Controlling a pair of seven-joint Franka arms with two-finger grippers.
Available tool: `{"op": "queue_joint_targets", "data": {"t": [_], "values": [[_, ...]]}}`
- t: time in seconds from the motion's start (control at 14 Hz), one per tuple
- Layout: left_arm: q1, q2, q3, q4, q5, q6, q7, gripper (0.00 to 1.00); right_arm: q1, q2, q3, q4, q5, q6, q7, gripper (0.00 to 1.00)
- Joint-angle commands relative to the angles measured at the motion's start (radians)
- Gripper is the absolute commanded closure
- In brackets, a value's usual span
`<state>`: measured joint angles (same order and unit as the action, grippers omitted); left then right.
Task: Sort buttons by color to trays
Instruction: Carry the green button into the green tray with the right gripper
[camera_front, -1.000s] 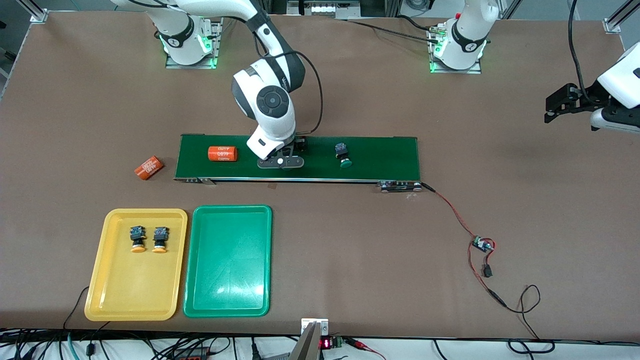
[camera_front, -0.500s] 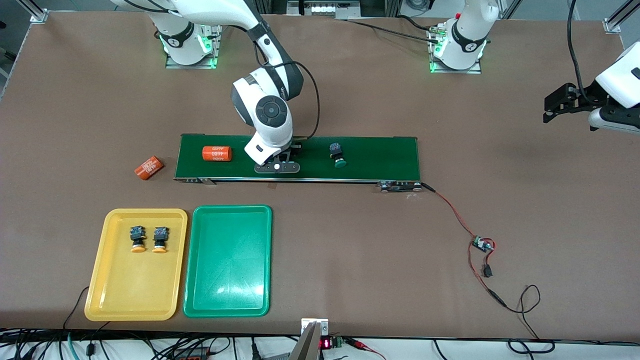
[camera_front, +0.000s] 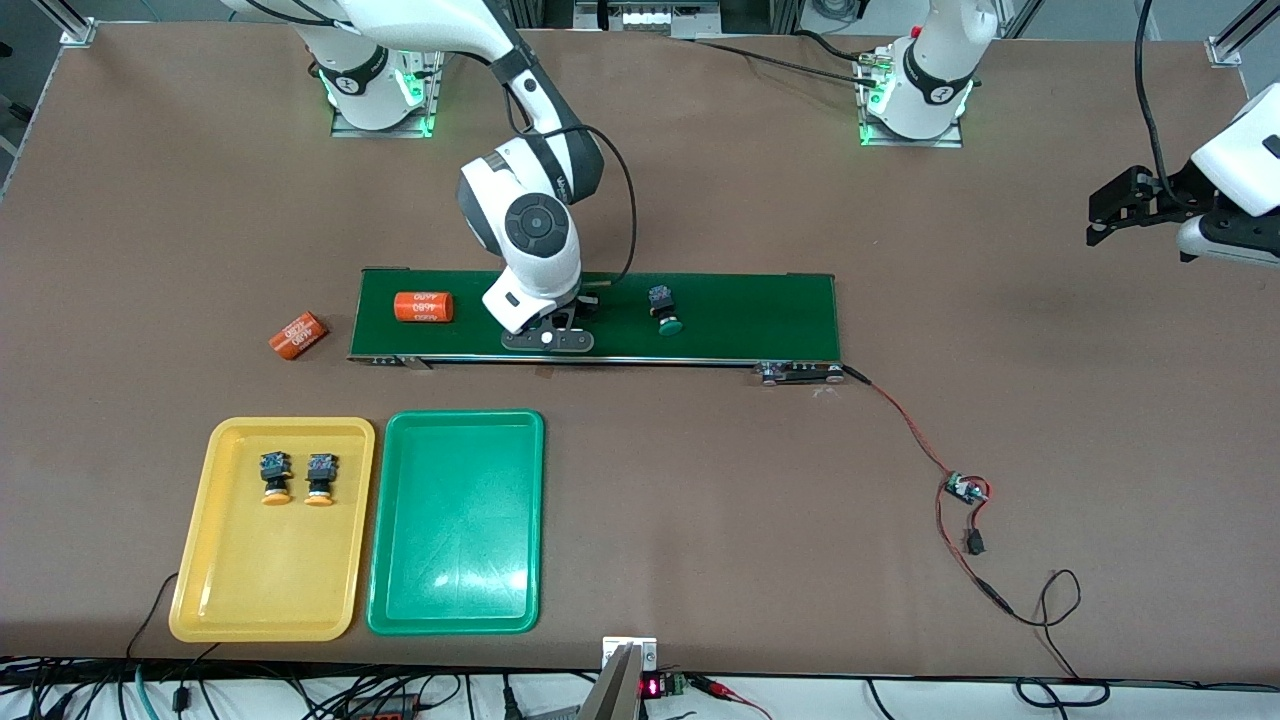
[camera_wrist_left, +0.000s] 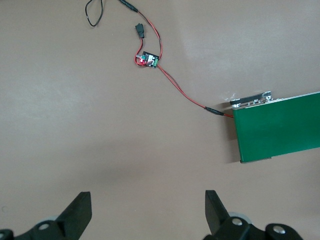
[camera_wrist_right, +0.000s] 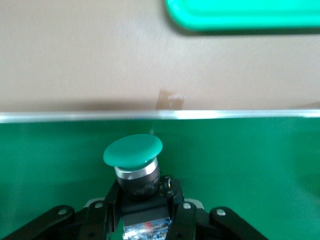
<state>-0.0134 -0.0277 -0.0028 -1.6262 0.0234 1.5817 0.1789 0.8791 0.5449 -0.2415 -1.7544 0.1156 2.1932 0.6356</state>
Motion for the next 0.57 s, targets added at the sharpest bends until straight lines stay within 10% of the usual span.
{"op": "queue_joint_targets", "data": {"t": [0.0, 0.5], "values": [[-0.003, 0.014, -0.002, 0.032, 0.007, -0.025, -0.009, 0.0, -0.019, 0.004, -0.057, 0.105, -0.004, -0.071, 0.032, 0.79], [-0.003, 0.014, -0.002, 0.032, 0.007, -0.025, -0.009, 0.0, -0.209, 0.148, -0.122, 0.355, -0.007, -0.081, 0.0, 0.8]]}}
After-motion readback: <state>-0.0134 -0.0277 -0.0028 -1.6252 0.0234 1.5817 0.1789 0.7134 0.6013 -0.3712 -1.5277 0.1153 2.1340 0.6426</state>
